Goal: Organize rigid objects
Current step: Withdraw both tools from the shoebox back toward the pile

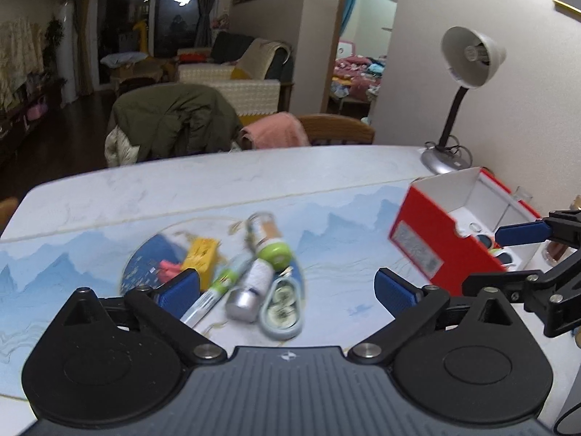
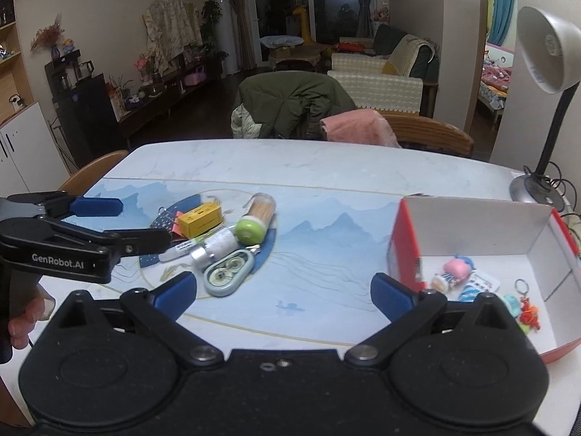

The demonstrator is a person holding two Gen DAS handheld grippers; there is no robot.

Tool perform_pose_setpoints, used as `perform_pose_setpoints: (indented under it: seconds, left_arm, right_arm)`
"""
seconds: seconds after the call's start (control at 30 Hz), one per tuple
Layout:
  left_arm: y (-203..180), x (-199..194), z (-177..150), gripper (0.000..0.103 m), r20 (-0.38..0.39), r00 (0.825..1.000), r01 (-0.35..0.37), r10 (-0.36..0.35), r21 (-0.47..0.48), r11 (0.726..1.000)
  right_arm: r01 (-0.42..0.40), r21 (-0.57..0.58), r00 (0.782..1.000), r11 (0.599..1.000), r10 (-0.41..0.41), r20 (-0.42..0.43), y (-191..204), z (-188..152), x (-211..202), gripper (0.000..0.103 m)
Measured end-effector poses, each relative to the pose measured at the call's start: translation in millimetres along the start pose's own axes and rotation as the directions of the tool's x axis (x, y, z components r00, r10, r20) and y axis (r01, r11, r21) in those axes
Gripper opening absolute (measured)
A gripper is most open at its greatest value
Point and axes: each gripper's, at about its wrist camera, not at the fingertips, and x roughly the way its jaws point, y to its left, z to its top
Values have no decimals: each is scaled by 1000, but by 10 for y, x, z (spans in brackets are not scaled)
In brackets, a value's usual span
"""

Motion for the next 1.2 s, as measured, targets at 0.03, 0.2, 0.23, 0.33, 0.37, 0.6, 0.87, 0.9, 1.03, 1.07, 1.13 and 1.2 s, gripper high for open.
perform_pose_setpoints:
  seconds: [0.03,0.2,0.23,0.33,0.37,0.6,0.87,0.9,1.03,1.07,1.13,1.2]
  left_arm:
    - [63,17,-21,103,-7,1000,1,-1,-11,1000]
    - [376,133,-130,103,-37,999,-38,35,-61,997]
    - [433,165,-152,103,-45,998,-38,34,-69,997]
    - [599,254,-218,103,-62,998,-39,33,-91,995]
    - [651,293,-238,103,-69,997,-45,38,-99,994]
    - [907,604,-376,103,-121,989,-103,89,-115,988]
    - [1033,938,-429,103,-155,978,-152,139,-79,985]
    - [1043,976,-430,103,-160,978,-151,137,-77,986]
    - [1032,1116,-442,103,-170,977,-139,130,-41,990]
    - [1027,1152,-446,103,-174,976,-137,130,-31,990]
    - [1024,1222,-446,102,-178,975,-139,134,-20,990]
    - [1026,1267,-442,102,-174,976,-136,131,-16,991]
  right_arm:
    - [-3,-2,1000,1000,3,-4,32,0,33,102]
    - [-7,1,999,1000,7,-34,171,12,243,102]
    - [-7,-1,999,1000,7,-39,203,14,287,102]
    - [-14,-14,998,1000,13,-55,297,20,409,102]
    - [-18,-21,998,1000,16,-62,327,22,454,101]
    - [-33,-71,992,997,24,-122,523,7,812,99]
    - [-30,-142,983,989,3,-185,722,-67,1263,92]
    - [-27,-149,982,988,-1,-190,737,-74,1315,91]
    - [-21,-161,979,987,-12,-204,768,-93,1521,89]
    - [-19,-164,978,986,-15,-208,775,-101,1568,88]
    - [-16,-178,976,984,-23,-216,798,-119,1653,87]
    - [-16,-181,976,983,-24,-215,808,-131,1713,85]
